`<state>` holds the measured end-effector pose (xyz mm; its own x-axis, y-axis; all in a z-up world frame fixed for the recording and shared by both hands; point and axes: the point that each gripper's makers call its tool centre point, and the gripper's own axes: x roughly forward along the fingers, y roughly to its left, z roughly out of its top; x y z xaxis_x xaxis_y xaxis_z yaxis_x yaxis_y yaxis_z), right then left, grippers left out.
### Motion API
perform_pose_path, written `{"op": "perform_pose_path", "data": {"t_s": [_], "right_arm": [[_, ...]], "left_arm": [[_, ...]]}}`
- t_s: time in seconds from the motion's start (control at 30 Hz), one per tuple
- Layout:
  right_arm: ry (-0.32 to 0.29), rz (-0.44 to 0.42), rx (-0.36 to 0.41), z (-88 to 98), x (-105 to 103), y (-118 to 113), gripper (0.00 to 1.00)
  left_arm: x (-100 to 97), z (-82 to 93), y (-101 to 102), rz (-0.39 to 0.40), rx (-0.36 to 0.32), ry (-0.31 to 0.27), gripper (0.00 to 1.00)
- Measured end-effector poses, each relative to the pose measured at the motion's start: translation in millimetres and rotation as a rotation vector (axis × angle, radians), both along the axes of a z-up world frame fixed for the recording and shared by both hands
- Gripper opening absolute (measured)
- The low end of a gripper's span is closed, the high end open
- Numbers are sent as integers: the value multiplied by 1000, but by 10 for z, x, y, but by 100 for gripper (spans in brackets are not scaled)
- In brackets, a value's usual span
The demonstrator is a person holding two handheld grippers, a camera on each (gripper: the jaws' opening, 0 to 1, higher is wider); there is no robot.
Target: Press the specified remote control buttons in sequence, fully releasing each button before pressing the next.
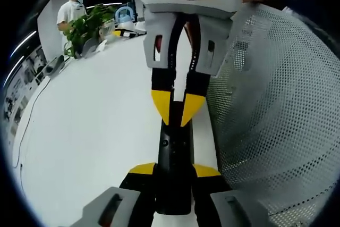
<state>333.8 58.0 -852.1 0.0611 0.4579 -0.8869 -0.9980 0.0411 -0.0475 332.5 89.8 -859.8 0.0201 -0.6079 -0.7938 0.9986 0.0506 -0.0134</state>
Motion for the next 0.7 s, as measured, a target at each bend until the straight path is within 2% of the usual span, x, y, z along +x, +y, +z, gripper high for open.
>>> {"op": "perform_pose_path", "data": {"t_s": [0.1,0.17,0.27,0.37,0.5,0.7], "right_arm": [[-1,19,-32,-9,8,6,6],[24,-1,-31,-7,20,-4,6],[42,-70,-9,-8,24,-13,6],[26,-86,30,4,18,-26,6],[40,-118,66,14,30,-21,6],[40,-80,40,13,17,8,6]], "left_arm": [[1,-2,1,-2,2,0,26],[1,0,-1,-4,1,0,26],[1,0,-3,-3,-2,2,26],[2,0,-2,-1,-5,2,26],[2,1,-3,0,-7,1,26],[-2,5,-2,-1,-6,1,26]]}}
